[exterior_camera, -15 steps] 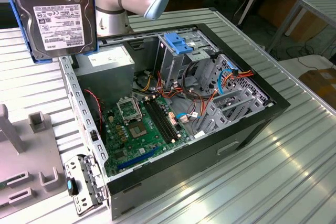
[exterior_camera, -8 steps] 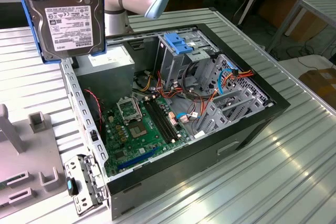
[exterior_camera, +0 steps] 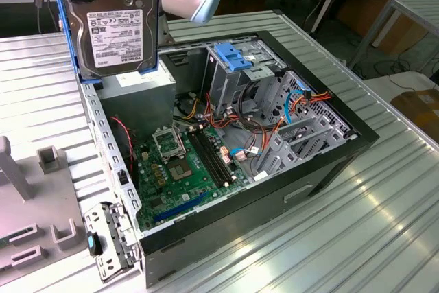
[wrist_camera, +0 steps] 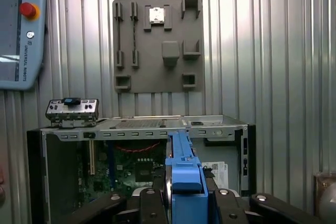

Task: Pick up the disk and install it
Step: 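Pick up the disk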

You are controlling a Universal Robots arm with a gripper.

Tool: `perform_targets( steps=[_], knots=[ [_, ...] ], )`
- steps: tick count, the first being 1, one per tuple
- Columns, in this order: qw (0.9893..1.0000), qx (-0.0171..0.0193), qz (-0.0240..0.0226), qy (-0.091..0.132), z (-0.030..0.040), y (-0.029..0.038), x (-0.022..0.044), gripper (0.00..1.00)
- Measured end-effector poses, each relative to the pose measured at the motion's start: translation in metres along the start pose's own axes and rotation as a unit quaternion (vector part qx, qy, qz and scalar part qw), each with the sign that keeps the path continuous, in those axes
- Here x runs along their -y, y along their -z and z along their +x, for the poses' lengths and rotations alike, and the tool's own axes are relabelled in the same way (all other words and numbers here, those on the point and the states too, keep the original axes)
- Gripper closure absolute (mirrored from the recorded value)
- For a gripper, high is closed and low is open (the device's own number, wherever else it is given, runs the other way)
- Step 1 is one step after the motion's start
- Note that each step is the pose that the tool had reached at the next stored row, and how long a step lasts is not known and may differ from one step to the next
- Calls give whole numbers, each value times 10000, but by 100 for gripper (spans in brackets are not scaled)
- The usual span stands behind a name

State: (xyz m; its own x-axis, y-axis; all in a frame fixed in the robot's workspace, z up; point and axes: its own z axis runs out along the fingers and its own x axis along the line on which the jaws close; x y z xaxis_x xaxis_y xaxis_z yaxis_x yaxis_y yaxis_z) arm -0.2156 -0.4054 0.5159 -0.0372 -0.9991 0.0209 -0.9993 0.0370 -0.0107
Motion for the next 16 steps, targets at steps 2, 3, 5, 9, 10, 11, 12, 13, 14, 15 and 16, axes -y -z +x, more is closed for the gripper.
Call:
perform_targets(
  steps=[2, 3, 5, 9, 10, 11, 12, 13, 14, 15, 16],
  knots=[
    [10000, 0, 0, 0, 20, -4, 75, 63],
    [10000, 0, 0, 1, 25, -4, 95, 63],
    [10000, 0, 0, 0, 41, -9, 161, 63],
    [10000, 0, 0, 0, 69, -19, 324, 63],
    [10000, 0, 0, 0, 74, -20, 353, 63],
    [10000, -1, -1, 0, 80, -22, 396, 63],
    [10000, 0, 0, 0, 86, -25, 436, 63],
    [10000, 0, 0, 0, 90, -26, 457, 63],
    [10000, 0, 0, 0, 93, -27, 481, 63],
    [10000, 0, 0, 0, 99, -29, 519, 63],
    [10000, 0, 0, 1, 102, -31, 542, 63]
  ],
)
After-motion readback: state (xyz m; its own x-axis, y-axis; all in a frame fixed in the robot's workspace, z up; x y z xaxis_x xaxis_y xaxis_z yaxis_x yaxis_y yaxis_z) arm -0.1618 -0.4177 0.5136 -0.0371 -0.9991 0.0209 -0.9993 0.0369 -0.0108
